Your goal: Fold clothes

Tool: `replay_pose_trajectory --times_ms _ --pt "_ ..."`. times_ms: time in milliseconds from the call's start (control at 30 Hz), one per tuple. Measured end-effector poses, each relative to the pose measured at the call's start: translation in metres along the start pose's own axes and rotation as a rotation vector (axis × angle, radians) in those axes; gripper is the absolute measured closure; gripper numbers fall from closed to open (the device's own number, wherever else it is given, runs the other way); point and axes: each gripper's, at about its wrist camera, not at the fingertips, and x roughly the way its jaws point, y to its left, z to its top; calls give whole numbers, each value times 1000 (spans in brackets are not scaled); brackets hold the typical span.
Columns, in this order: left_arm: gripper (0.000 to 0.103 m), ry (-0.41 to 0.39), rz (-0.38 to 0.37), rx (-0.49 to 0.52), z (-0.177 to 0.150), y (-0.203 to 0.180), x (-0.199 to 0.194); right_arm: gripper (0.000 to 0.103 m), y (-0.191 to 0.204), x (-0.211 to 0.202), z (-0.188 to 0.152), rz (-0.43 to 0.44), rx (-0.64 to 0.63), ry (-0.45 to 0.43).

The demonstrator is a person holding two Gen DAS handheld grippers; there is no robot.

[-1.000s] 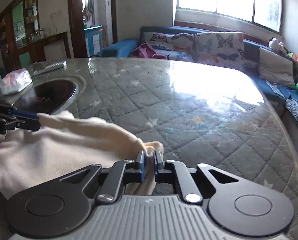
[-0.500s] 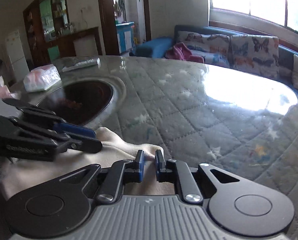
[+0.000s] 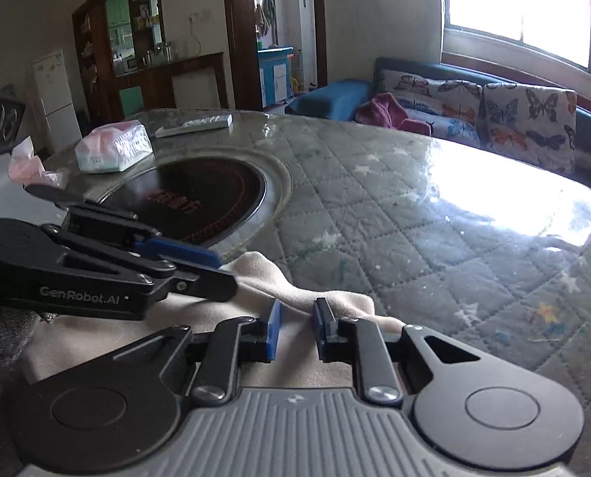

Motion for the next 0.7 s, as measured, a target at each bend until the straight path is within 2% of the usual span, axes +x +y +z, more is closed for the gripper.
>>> replay_pose_trajectory --times_ms 100,233,333,433,700 --pt "80 -36 -24 9 -6 -5 -21 85 6 -19 -1 7 -20 -29" --pt "80 -45 -50 19 -24 -19 -38 85 18 -36 -9 32 -36 -41" --pt "80 -31 -47 33 -39 -27 -41 85 27 -41 -22 43 -52 -27" --pt "80 -9 -29 31 -49 -29 -39 85 35 -38 -36 18 -80 -2" --pt "79 -41 -10 -12 -60 -24 -59 85 51 -70 -49 34 -103 -53"
